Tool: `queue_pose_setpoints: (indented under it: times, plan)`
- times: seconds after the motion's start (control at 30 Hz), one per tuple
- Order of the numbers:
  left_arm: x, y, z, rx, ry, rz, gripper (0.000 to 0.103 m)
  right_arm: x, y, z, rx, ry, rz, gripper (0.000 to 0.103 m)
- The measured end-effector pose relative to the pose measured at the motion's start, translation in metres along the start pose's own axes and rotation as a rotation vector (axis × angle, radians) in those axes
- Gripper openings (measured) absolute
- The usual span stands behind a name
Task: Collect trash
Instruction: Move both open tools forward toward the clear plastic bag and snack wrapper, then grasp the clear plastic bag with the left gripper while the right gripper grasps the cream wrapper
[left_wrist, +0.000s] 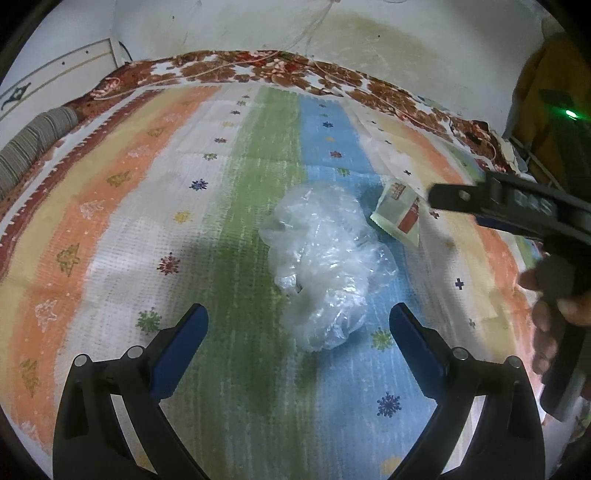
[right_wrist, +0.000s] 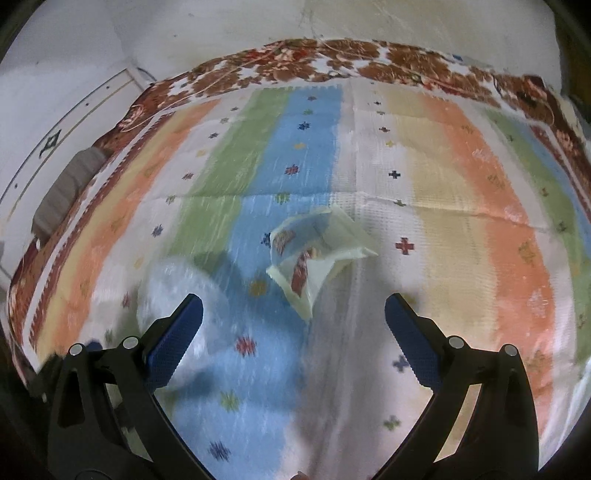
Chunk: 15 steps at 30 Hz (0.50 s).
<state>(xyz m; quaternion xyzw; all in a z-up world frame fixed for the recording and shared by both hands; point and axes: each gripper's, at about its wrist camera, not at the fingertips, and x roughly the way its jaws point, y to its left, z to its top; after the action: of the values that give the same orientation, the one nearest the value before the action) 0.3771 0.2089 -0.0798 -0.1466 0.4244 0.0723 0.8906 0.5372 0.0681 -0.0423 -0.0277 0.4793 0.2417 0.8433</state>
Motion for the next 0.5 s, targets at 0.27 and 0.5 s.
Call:
queue_pose_setpoints:
  times: [0.27,0.5]
  plan:
    - [0.02,-0.003,0.001,0.072,0.012,0.008,0.097,0.046,-0.004,0.026,0.081,0.068,-0.055,0.093]
    - [0.029,-0.003,0.015,0.024,-0.03,-0.044,0.096,0.06,-0.011,0.039,0.107,0.072,-0.062,0.081]
